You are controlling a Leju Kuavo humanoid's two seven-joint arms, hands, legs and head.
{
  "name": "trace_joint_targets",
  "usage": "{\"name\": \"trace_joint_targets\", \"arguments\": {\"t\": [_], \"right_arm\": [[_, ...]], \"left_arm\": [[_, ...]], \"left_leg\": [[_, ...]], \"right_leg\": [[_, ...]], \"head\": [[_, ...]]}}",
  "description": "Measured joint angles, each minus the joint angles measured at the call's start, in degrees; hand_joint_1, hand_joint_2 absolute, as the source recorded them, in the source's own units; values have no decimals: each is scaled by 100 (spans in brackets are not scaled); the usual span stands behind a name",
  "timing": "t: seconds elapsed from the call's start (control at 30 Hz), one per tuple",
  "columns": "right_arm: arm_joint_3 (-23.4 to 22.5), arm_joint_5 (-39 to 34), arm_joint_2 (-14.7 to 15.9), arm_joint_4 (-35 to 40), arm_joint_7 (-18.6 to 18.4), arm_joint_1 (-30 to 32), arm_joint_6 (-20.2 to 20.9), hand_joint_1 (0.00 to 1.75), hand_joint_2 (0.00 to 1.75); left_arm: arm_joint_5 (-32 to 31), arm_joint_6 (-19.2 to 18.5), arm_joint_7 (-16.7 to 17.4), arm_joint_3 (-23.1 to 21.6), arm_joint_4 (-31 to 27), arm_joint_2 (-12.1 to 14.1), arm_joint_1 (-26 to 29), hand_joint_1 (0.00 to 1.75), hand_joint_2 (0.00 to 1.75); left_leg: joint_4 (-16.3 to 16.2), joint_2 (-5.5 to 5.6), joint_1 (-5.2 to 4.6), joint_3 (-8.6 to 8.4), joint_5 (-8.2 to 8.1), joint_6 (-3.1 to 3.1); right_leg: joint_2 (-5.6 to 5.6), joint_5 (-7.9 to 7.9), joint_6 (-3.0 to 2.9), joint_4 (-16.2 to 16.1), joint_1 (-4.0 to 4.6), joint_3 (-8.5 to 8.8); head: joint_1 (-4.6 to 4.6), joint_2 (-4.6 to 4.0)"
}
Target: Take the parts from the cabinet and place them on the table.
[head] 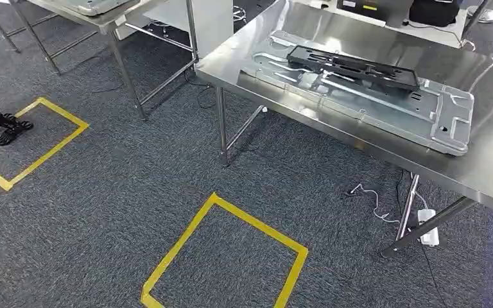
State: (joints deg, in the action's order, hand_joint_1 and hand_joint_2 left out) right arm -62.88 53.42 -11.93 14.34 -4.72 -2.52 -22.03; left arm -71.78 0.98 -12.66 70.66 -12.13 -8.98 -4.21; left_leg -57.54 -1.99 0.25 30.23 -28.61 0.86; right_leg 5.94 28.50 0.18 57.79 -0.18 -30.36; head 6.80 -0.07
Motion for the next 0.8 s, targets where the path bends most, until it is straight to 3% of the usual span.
{"name": "trace_joint_targets", "arguments": {"t": [0.03,0.07,0.1,0.13,0.17,0.2,0.23,0.27,0.33,0.37,0.4,0.43,0.53,0.57,0.6,0.63,0.7,0.73,0.77,0.8], "right_arm": [[-17,0,-2,-7,31,-26,37,0,0],[-29,0,0,-11,92,-23,64,0,0],[-42,0,0,-13,143,-18,90,0,0],[-50,0,0,-18,219,-5,116,0,0],[-57,0,0,-22,269,6,142,0,0],[-57,4,0,-28,324,14,153,0,0],[-59,17,0,-31,354,16,171,0,0],[-59,20,0,-31,387,17,180,0,0],[-59,35,0,-31,411,16,197,0,0],[-59,35,0,-31,411,17,199,0,0],[-61,35,4,-31,411,33,199,0,0],[-61,35,4,-33,409,45,199,0,0],[-59,37,4,-33,409,12,204,0,0],[-59,37,2,-35,409,-2,204,0,0],[-61,37,4,-35,409,3,204,0,0],[-61,37,4,-35,411,12,204,0,0],[-61,37,4,-37,411,45,204,0,0],[-61,37,4,-37,409,50,206,0,0],[-61,37,4,-37,409,49,206,0,0],[-61,37,4,-37,398,45,210,0,0]], "left_arm": [[-2,0,0,0,0,4,15,0,0],[0,0,0,2,0,2,18,0,0],[-2,0,-2,0,0,2,14,0,0],[0,0,-2,2,0,9,8,0,0],[0,2,-11,2,0,17,8,0,0],[2,2,-11,2,0,22,9,0,0],[2,2,-13,7,0,28,12,0,0],[7,2,-11,11,0,35,18,0,0],[13,-7,-11,26,0,44,22,0,0],[20,-9,-9,28,0,44,19,0,0],[20,-11,-9,31,0,44,24,0,0],[22,-13,-9,33,0,44,-1,0,0],[28,-15,-9,37,0,52,17,0,0],[28,-15,-9,39,0,74,28,0,0],[31,-15,-9,42,0,74,27,0,0],[31,-15,-9,39,0,74,21,0,0],[31,-15,-7,42,0,81,0,0,0],[31,-15,-7,42,0,81,-2,0,0],[31,-15,-7,42,0,81,9,0,0],[31,-15,-7,42,0,83,23,0,0]], "left_leg": [[32,53,-3,3,33,49],[88,92,45,-44,94,103],[101,136,49,-21,117,133],[98,176,51,10,144,164],[97,227,49,42,158,179],[90,284,45,70,169,178],[83,358,43,88,178,170],[75,419,43,91,182,165],[50,583,47,84,183,152],[30,654,49,84,178,132],[17,705,50,114,176,104],[-45,759,22,150,174,49],[5,951,65,215,241,-87],[-2,948,62,249,238,-117],[-133,670,59,285,127,-128],[-429,442,44,428,-73,-140],[-1366,296,51,862,-523,-163],[-1708,280,50,1012,-634,-169],[-1788,265,51,1027,-587,-168],[-1578,245,51,896,-430,-160]], "right_leg": [[45,-4,39,-7,0,14],[-32,50,74,51,-35,4],[-282,228,101,215,-43,-61],[-452,501,114,584,-57,-230],[-527,761,129,1060,-72,-442],[-551,947,141,1507,-73,-640],[-559,982,145,1758,-73,-750],[-563,874,146,1717,-73,-721],[-626,361,123,921,-82,-318],[-774,99,98,371,-97,-60],[-1096,117,65,97,-116,59],[-1151,121,63,10,-118,50],[-949,107,-9,53,-64,35],[-854,70,-68,3,-112,51],[-780,47,-105,-27,-106,59],[-715,49,-139,-27,-95,50],[-520,53,-173,-23,-47,29],[-428,57,-178,-21,-31,16],[-336,59,-181,-18,-21,17],[-262,61,-183,-17,-14,21]], "head": [[-2,0],[-2,0],[2,0],[2,0],[2,0],[0,0],[0,0],[2,0],[0,0],[0,0],[2,0],[-2,0],[0,0],[0,0],[0,0],[-4,0],[0,0],[-4,0],[-2,0],[-4,0]]}}
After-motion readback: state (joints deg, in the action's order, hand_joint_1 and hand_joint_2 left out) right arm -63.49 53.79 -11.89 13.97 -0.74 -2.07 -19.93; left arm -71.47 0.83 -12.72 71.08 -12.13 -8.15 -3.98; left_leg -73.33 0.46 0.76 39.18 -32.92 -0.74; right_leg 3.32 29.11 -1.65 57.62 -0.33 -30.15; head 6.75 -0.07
